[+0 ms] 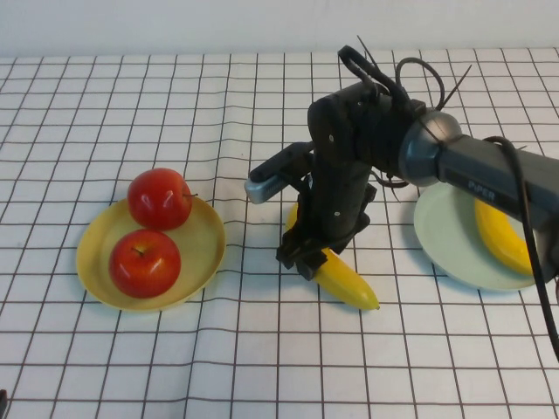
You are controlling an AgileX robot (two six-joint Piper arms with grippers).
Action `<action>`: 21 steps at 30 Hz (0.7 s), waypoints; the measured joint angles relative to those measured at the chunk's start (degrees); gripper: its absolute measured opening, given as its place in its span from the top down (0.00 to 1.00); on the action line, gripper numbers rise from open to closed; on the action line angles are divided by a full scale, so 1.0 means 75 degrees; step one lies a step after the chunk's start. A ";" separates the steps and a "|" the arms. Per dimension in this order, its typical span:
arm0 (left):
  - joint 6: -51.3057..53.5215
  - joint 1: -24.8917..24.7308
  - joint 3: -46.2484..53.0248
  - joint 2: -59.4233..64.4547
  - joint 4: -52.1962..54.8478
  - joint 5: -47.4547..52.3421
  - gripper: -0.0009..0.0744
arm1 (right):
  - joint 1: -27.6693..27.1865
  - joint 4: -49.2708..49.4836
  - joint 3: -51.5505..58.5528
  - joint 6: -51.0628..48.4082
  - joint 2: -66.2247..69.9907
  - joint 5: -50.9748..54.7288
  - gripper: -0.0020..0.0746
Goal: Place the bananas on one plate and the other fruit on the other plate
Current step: Put another type of fruit in the right plate
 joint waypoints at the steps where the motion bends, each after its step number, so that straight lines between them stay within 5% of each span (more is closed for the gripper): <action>1: 0.0000 0.0000 0.0000 0.0000 0.0000 0.0000 0.99 | 0.0000 -0.0096 -0.0018 0.0000 0.0000 0.0064 0.42; 4: 0.0000 0.0000 0.0000 0.0000 0.0000 0.0000 0.99 | -0.0050 -0.0199 -0.0112 0.0000 0.0000 0.0294 0.56; 13: 0.0000 0.0000 0.0000 0.0000 0.0000 0.0000 0.99 | -0.0965 -0.0217 -0.0016 0.0590 -0.1469 0.0459 0.56; 21: 0.0000 0.0000 0.0000 0.0000 0.0000 0.0000 0.99 | -0.2190 -0.0333 0.1872 0.1089 -0.2410 0.0336 0.56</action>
